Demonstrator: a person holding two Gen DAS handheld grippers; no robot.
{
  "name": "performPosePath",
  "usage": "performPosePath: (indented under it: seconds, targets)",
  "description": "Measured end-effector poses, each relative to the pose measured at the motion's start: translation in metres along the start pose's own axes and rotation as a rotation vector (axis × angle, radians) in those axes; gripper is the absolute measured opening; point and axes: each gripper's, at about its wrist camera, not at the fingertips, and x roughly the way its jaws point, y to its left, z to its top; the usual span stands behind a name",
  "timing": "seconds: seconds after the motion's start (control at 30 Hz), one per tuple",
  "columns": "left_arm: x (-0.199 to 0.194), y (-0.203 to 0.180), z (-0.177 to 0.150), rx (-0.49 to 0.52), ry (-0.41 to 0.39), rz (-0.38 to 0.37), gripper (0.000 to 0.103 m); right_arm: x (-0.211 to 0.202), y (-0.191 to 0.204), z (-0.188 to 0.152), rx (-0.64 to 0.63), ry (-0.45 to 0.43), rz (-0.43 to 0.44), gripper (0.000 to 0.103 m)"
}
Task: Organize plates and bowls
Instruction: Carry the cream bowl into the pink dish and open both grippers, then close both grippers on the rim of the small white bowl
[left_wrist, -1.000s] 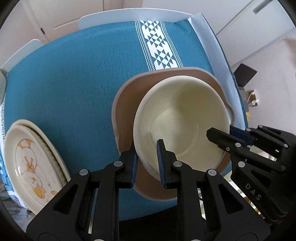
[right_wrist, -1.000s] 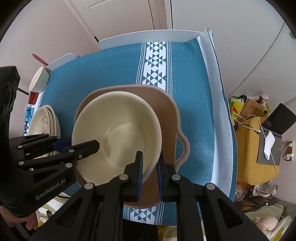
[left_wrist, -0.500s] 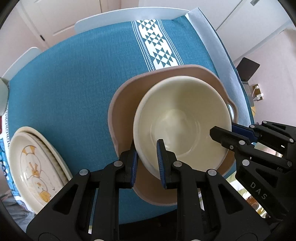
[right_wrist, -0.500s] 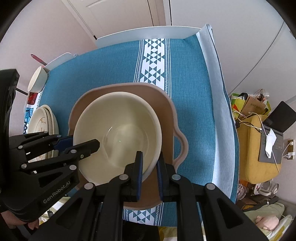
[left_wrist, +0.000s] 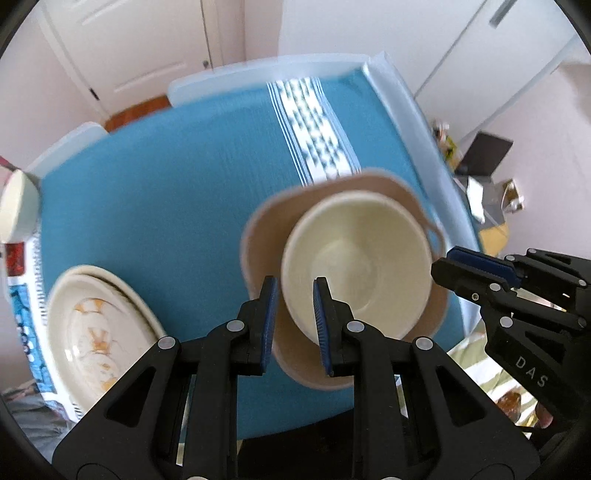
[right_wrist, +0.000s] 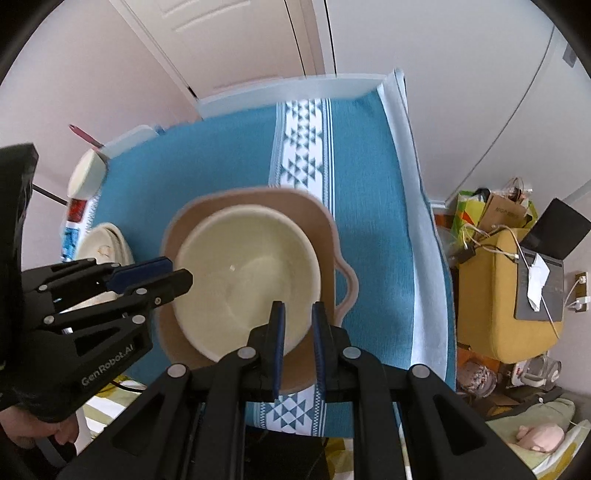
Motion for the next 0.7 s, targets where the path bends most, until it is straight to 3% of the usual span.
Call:
performPosePath:
  seconds: [0.17,0.2,0.27,0.3,0.33,0.37,0.43,0.5,0.6,0.7]
  targets:
    - [-0.066,0.019,0.007,-0.057,-0.184,0.042,0.018,-0.033,0.017,0.022,-0.070,-0.093,0.062,0.013]
    - [-0.081,0.027,0.007,-0.082,-0.232,0.068,0.023,-0.038,0.022,0.028,-0.083,-0.109,0.075,0.013]
    - [-0.105,0.041,0.005,-0.129,-0.300,0.105,0.049,-0.047,0.033,0.039,-0.112,-0.140,0.111,0.013]
    - [-0.114,0.049,0.003,-0.149,-0.330,0.118,0.074,-0.050,0.040,0.044,-0.129,-0.149,0.124,0.014]
    - [-0.127,0.058,0.000,-0.177,-0.376,0.149,0.090,-0.053,0.046,0.049,-0.153,-0.161,0.137,0.021]
    - [-0.135,0.066,-0.004,-0.197,-0.411,0.181,0.094,-0.056,0.054,0.054,-0.182,-0.174,0.153,0.028]
    - [-0.148,0.080,-0.008,-0.229,-0.448,0.250,0.103,-0.059,0.070,0.066,-0.234,-0.190,0.198,0.074]
    - [-0.157,0.097,-0.013,-0.268,-0.464,0.320,0.103,-0.058,0.085,0.077,-0.269,-0.193,0.241,0.096]
    - [-0.163,0.127,-0.020,-0.353,-0.439,0.343,0.103,-0.056,0.111,0.093,-0.323,-0.223,0.301,0.103]
    - [-0.173,0.166,-0.031,-0.496,-0.429,0.288,0.103,-0.059,0.138,0.108,-0.361,-0.251,0.334,0.103]
